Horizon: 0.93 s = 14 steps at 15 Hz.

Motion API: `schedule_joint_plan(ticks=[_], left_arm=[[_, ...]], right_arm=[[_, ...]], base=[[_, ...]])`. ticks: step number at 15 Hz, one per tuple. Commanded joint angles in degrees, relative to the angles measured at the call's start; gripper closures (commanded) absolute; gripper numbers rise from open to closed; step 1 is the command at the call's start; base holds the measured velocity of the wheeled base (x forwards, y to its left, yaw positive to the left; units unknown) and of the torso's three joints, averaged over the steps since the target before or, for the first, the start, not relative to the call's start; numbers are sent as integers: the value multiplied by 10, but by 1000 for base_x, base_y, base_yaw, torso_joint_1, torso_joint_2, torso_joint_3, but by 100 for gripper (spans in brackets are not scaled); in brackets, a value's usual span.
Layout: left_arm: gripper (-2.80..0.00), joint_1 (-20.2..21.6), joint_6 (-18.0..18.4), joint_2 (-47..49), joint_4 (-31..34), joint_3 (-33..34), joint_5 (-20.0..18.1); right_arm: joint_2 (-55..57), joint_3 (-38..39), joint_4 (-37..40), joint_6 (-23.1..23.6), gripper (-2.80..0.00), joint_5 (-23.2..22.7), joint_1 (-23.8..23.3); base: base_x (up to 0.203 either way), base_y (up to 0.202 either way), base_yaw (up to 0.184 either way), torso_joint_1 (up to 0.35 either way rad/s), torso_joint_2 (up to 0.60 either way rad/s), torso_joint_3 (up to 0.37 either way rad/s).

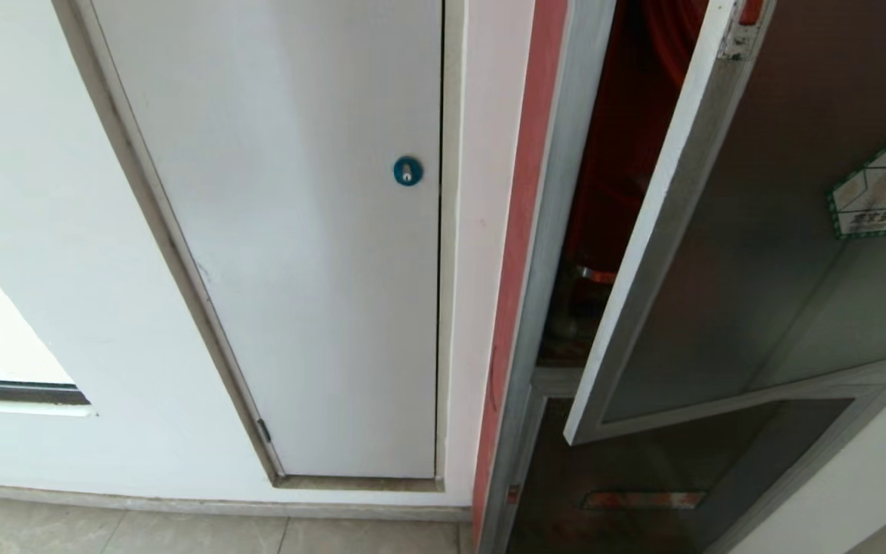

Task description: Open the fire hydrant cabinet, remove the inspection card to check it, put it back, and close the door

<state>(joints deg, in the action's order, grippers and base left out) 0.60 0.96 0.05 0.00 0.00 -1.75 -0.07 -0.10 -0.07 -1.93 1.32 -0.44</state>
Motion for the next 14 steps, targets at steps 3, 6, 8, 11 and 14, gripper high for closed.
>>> schedule_joint_plan(ticks=[3, 6, 8, 11, 14], left_arm=[[0, 0, 0, 0, 0, 0, 0], [0, 0, 0, 0, 0, 0, 0], [0, 0, 1, 0, 0, 0, 0], [0, 0, 0, 0, 0, 0, 0], [0, 0, 0, 0, 0, 0, 0]], right_arm=[[1, 1, -1, 0, 0, 0, 0], [1, 1, -2, 0, 0, 0, 0], [1, 1, -2, -1, 0, 0, 0], [1, 1, -2, -4, 0, 0, 0], [1, 1, -2, -4, 0, 1, 0]], base=[[194, 0, 1, 2, 0, 0], [194, 0, 0, 1, 3, 2], [173, 0, 0, 0, 6, 6], [21, 0, 0, 4, 6, 1], [0, 0, 0, 0, 0, 0]])
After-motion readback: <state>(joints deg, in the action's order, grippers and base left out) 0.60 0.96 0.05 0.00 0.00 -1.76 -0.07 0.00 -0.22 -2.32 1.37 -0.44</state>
